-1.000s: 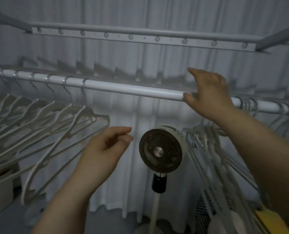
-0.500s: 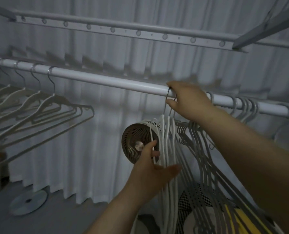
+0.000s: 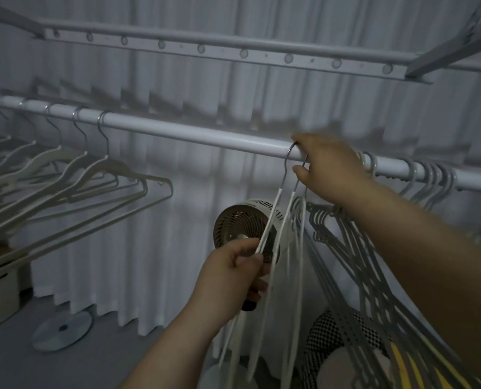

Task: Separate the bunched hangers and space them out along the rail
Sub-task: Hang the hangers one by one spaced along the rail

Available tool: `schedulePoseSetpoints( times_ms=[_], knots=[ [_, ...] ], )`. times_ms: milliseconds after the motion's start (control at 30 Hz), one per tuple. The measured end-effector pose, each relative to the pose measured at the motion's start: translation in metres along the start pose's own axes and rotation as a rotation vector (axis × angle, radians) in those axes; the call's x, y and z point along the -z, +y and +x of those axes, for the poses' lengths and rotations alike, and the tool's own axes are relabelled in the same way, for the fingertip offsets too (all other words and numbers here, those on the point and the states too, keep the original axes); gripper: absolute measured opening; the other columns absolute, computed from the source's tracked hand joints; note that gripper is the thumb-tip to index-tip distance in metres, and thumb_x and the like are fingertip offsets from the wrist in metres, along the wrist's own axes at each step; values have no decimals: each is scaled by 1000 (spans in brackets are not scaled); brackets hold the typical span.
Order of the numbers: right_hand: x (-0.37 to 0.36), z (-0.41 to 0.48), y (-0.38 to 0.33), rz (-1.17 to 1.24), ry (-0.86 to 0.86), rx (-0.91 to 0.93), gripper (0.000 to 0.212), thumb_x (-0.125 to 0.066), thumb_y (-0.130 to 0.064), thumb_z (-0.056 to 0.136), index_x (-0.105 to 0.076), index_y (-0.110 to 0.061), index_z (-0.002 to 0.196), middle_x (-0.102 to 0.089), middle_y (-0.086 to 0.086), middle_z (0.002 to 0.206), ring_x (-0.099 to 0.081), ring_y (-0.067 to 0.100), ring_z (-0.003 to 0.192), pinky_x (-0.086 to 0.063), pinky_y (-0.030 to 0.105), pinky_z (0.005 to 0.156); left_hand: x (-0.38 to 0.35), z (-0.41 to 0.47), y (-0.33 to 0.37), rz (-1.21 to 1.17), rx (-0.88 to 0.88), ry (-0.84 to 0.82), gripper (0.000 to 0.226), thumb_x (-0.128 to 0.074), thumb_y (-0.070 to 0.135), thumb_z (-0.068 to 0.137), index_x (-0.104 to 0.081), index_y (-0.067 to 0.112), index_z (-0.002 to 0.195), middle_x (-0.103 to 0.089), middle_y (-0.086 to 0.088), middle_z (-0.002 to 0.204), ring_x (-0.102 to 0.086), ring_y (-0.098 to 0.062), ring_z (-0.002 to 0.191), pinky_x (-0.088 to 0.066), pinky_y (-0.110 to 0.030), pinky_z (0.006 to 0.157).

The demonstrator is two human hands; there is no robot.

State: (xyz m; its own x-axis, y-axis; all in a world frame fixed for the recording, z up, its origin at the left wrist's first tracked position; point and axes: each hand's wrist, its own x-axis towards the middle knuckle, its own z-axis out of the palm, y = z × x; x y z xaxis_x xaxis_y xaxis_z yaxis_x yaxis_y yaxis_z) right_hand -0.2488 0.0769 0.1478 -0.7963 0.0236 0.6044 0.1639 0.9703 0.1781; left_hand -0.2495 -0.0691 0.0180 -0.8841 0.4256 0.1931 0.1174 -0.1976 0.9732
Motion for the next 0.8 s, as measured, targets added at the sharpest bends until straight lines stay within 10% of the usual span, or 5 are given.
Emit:
schedulePoseSetpoints(
  times_ms=[300,800],
  knots=[
    [1,3,-20,-47,-21,-110,49,-51,-27,89,-38,-16,135,-48,10,132,-41,29,121,-27,36,101,47,10,15,18,-31,3,27,-42,3,93,-58,22,83,-62,-5,60,-51,-9,31,-42,-17,34],
    [-26,46,-119,-7,4,35,62,-51,-25,89,-22,-17,144,-30,3,148,-23,21,135,-6,33,113,178,27,26,5,-25,138,23,-44,4,92,-56,14,109,-64,-5,60,-49,-11,29,-41,-18,32]
  ],
)
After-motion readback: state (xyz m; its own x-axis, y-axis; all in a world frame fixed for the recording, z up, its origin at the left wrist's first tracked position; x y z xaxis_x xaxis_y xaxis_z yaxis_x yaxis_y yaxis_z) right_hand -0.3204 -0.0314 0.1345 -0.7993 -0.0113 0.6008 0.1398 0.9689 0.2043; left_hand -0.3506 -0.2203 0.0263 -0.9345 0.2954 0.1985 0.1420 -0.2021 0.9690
